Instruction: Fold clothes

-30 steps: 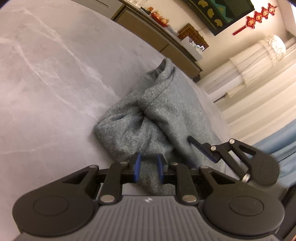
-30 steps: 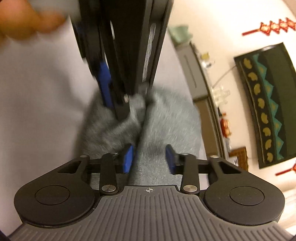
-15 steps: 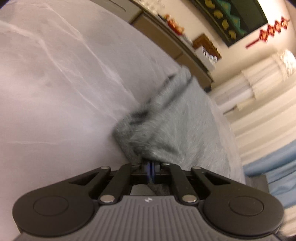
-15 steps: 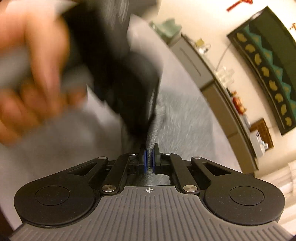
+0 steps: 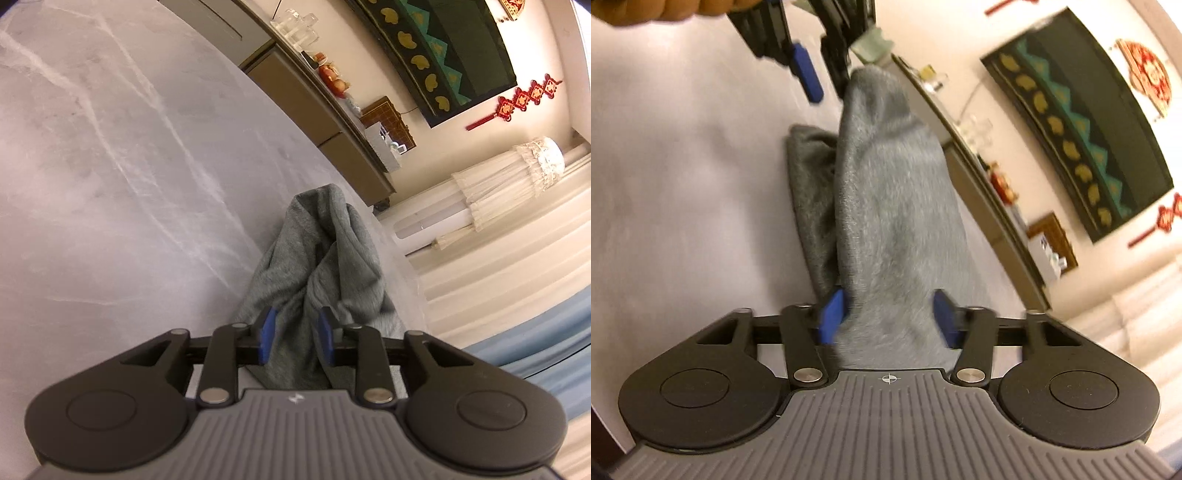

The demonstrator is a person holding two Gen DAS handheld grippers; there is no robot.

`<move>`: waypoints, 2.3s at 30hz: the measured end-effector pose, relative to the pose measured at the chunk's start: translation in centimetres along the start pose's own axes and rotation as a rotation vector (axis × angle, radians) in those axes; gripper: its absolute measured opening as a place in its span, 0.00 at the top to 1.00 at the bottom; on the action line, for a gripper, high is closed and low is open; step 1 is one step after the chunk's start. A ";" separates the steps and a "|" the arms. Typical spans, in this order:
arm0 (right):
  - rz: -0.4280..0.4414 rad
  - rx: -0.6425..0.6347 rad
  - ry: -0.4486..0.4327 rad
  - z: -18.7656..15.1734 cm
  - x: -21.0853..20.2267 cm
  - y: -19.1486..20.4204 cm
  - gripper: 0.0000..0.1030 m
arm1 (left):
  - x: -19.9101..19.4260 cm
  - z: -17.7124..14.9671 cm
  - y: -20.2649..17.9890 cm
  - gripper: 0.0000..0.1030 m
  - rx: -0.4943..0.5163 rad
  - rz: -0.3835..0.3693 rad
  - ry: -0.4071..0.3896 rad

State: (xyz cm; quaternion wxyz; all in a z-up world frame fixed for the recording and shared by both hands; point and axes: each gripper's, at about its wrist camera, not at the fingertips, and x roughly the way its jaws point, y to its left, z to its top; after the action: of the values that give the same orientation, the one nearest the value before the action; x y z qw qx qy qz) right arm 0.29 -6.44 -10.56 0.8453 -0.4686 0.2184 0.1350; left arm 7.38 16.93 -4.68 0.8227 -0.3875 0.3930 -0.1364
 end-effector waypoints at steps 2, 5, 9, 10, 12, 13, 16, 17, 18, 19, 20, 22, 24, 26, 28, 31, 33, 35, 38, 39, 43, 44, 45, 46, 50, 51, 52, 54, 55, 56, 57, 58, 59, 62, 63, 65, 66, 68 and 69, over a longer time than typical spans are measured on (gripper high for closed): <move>0.009 0.022 0.014 -0.1 0.2 -0.7 0.70 | 0.1 -0.1 0.1 0.74 -0.001 0.001 0.008; 0.001 0.051 -0.016 -0.7 -1.3 -1.3 0.57 | -0.4 -0.3 0.3 0.72 -0.010 -0.043 0.012; -0.037 0.077 0.042 -3.3 -2.2 -1.1 0.58 | -0.8 -0.8 0.2 0.61 -0.025 -0.078 0.017; -0.033 0.095 0.055 -3.9 -2.3 -1.2 0.59 | -0.9 -0.9 0.3 0.60 -0.028 -0.066 0.008; 0.001 0.169 0.080 -4.8 -2.7 -1.8 0.59 | -1.3 -1.2 0.5 0.59 -0.041 -0.055 -0.014; 0.078 0.319 0.088 -5.3 -3.0 -3.2 0.59 | -1.6 -1.3 0.5 0.59 -0.046 -0.062 -0.024; 0.318 0.800 0.108 -7.6 -3.1 -7.2 0.59 | -2.2 -1.4 0.5 0.51 -0.052 -0.092 -0.048; 0.384 0.932 0.125 -8.6 -2.6 -8.1 0.59 | -2.3 -1.4 0.5 0.50 -0.052 -0.101 -0.053; 0.425 1.021 0.146 -9.6 -2.1 -8.5 0.58 | -2.2 -1.5 0.4 0.50 -0.047 -0.104 -0.048; 0.460 1.093 0.159 -10.4 -1.8 -8.5 0.57 | -2.1 -1.7 0.3 0.50 -0.040 -0.105 -0.039; 0.495 1.162 0.170 -11.2 -1.5 -8.5 0.57 | -1.9 -1.9 0.3 0.50 -0.033 -0.105 -0.031; 0.543 1.295 0.173 -12.3 -0.8 -8.8 0.57 | -1.5 -2.3 0.1 0.50 -0.024 -0.100 -0.014; 0.617 1.447 0.174 -13.4 0.3 -9.2 0.57 | -0.6 -2.7 -0.3 0.49 -0.008 -0.081 0.018; 0.668 1.571 0.187 -14.0 1.6 -9.2 0.56 | 0.3 -3.0 -0.4 0.49 0.001 -0.050 0.042; 0.703 1.682 0.188 -14.6 2.5 -9.1 0.54 | 0.9 -3.1 -0.4 0.49 0.013 -0.026 0.049; 0.742 1.851 0.177 -15.7 3.6 -8.7 0.51 | 1.3 -3.1 -0.8 0.50 0.039 -0.006 0.038; 0.754 1.936 0.171 -16.4 3.9 -8.3 0.51 | 1.3 -3.1 -1.2 0.51 0.048 -0.005 0.032; 0.747 1.967 0.144 -16.6 3.7 -8.0 0.51 | 1.3 -3.1 -1.5 0.53 0.060 -0.002 0.028; 0.699 1.931 0.103 -16.4 2.8 -8.8 0.66 | 1.5 -3.2 -2.0 0.63 0.080 0.006 0.028; 0.675 1.912 0.093 -16.2 2.6 -9.1 0.69 | 1.5 -3.3 -2.2 0.64 0.085 0.015 0.026; 0.677 1.925 0.033 -16.1 2.3 -9.5 0.60 | 1.7 -3.3 -2.5 0.65 0.088 0.019 0.026; 0.680 1.928 0.031 -16.0 2.4 -9.6 0.47 | 1.7 -3.3 -2.4 0.63 0.083 0.017 0.027; 0.672 1.920 0.039 -15.9 2.6 -9.6 0.47 | 1.8 -3.3 -2.4 0.62 0.078 0.016 0.027; 0.667 1.900 0.042 -15.6 2.9 -9.8 0.48 | 2.0 -3.3 -2.4 0.63 0.074 0.017 0.026; 0.565 1.698 0.046 -13.2 3.1 -11.9 0.92 | 1.8 -3.5 -3.2 0.77 0.115 0.020 0.009; 0.524 1.622 0.004 -12.1 2.4 -12.9 0.92 | 1.5 -3.8 -3.5 0.79 0.126 0.005 0.017; 0.473 1.530 -0.035 -11.0 1.3 -13.7 0.92 | 1.4 -4.1 -3.8 0.79 0.134 -0.003 0.031; 0.411 1.412 -0.059 -9.7 0.1 -15.0 0.92 | 1.9 -4.9 -3.9 0.80 0.153 0.019 0.068; 0.410 1.414 -0.023 -10.4 0.7 -14.8 0.92 | 2.4 -5.2 -3.9 0.80 0.158 0.035 0.085; 0.410 1.418 0.015 -11.0 1.5 -14.5 0.92 | 2.7 -5.4 -3.8 0.81 0.157 0.041 0.099; 0.410 1.422 0.053 -11.7 2.3 -14.2 0.92 | 2.8 -5.5 -3.8 0.81 0.161 0.043 0.100; 0.410 1.426 0.091 -12.4 3.0 -13.9 0.92 | 2.9 -5.7 -3.8 0.81 0.165 0.045 0.101; 0.410 1.429 0.129 -13.1 3.8 -13.6 0.92 | 2.9 -5.8 -3.9 0.81 0.170 0.046 0.102; 0.411 1.448 0.113 -13.5 4.4 -13.4 0.92 | 3.1 -6.1 -3.9 0.79 0.182 0.050 0.106; 0.412 1.455 0.106 -13.6 4.5 -13.4 0.92 | 3.0 -6.2 -3.9 0.78 0.181 0.043 0.108; 0.405 1.459 0.092 -13.9 4.7 -13.5 0.91 | 2.7 -6.3 -4.5 0.76 0.201 0.038 0.110; 0.398 1.454 0.085 -14.1 4.6 -13.6 0.90 | 2.3 -6.4 -5.0 0.74 0.221 0.044 0.104; 0.361 1.424 0.085 -14.2 4.3 -13.9 0.83 | 0.7 -6.6 -6.1 0.67 0.281 0.056 0.063; 0.337 1.400 0.087 -14.2 4.0 -14.1 0.81 | -0.3 -6.8 -6.7 0.66 0.310 0.057 0.036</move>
State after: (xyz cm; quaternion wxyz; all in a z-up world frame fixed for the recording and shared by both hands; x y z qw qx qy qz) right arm 6.44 -25.84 -8.84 0.9056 0.2180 0.3565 0.0734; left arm 2.65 9.06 -2.22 0.8690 -0.2420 0.3926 -0.1790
